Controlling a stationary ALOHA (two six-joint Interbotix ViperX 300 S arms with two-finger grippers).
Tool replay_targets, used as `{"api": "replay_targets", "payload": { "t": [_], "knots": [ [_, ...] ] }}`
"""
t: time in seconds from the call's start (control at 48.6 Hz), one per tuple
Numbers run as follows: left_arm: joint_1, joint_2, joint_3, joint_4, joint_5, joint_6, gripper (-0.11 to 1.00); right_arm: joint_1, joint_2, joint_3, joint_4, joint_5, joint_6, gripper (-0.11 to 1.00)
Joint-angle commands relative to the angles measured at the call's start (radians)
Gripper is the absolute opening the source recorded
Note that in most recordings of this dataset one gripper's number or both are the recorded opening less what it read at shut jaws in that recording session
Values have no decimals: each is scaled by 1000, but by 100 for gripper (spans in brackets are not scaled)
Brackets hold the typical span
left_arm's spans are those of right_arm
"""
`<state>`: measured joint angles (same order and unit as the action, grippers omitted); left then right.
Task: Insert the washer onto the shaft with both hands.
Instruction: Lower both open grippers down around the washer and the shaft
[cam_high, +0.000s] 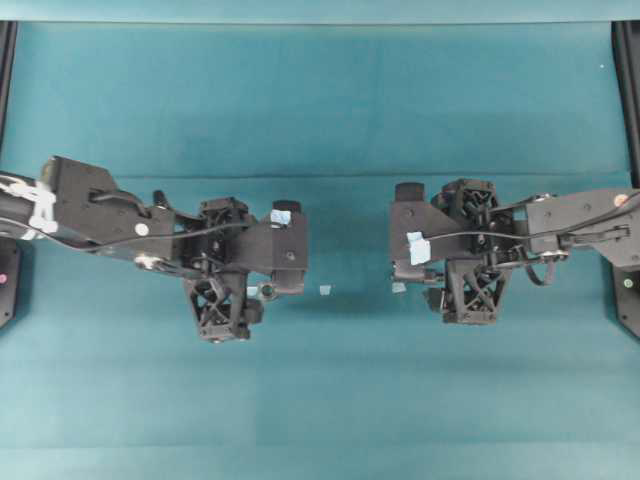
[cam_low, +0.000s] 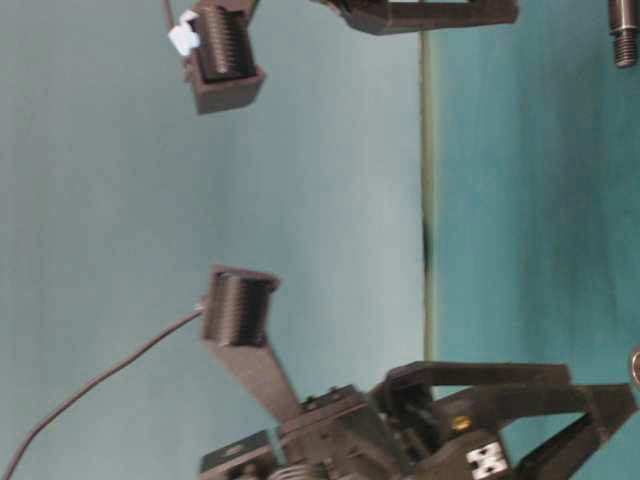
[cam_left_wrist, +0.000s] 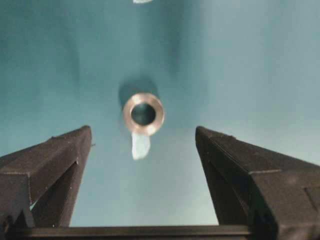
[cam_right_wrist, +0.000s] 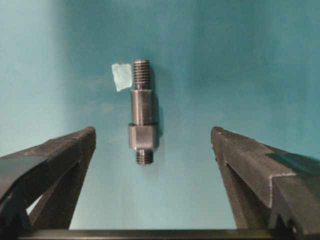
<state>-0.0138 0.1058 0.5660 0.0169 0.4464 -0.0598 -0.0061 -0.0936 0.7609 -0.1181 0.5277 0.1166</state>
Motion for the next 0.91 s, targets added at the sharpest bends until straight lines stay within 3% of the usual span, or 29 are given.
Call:
{"api": "replay_targets", "payload": {
  "t": [0.0, 0.885],
  "knots": [
    [-2, 11, -8, 3, -21, -5, 87, -2, 3, -3, -3, -11, 6, 90],
    [2, 74, -14, 3, -83, -6, 87, -6, 48, 29, -3, -60, 11, 90]
  ]
}}
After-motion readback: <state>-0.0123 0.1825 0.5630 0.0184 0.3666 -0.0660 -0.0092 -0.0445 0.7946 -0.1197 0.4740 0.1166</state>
